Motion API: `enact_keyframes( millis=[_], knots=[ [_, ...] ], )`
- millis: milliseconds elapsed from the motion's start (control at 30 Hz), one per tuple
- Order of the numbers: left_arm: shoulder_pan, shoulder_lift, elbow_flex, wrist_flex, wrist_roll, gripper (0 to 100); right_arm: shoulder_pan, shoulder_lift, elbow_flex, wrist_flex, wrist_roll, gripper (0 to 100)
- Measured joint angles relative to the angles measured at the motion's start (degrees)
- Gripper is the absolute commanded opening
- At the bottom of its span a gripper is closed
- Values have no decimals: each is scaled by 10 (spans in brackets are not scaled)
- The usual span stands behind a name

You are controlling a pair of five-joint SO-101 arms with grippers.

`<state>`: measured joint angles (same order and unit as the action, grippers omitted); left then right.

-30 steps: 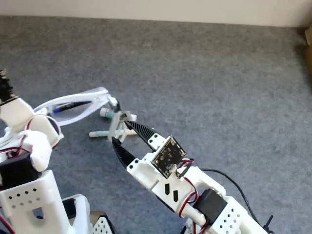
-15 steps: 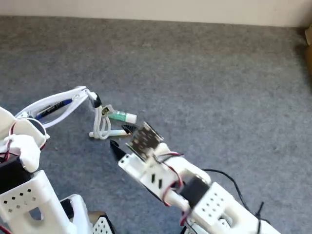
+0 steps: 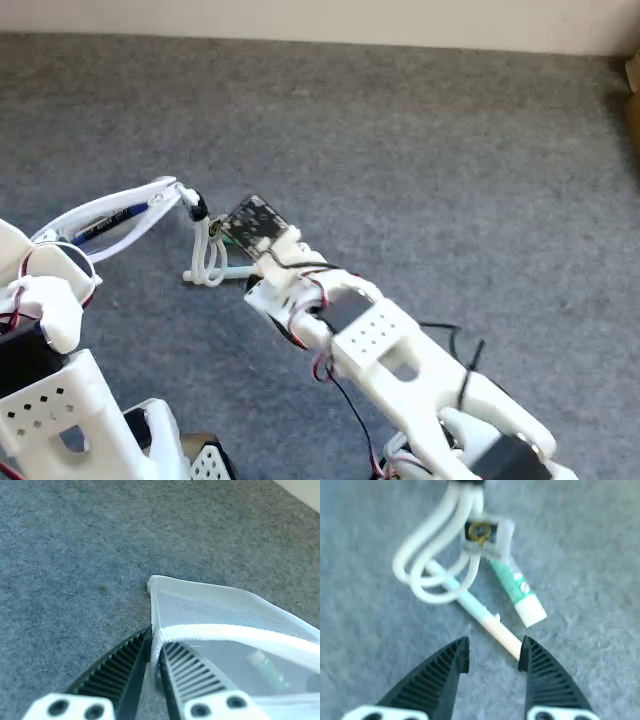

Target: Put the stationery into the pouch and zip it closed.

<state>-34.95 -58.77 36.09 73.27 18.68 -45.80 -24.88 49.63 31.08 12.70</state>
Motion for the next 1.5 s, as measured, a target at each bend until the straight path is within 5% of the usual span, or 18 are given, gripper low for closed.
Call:
enact_keyframes(
  millis=[567,733,900,1500],
  knots=[
    [0,0,0,0,0,8,54,287,-187,60,24,159],
    [0,0,0,0,0,8,55,340,-246,134,77,147],
    [0,0,0,0,0,8,56,389,-324,236,92,3],
    [0,0,6,0,0,8,55,401,-388,578,205,9]
  ],
)
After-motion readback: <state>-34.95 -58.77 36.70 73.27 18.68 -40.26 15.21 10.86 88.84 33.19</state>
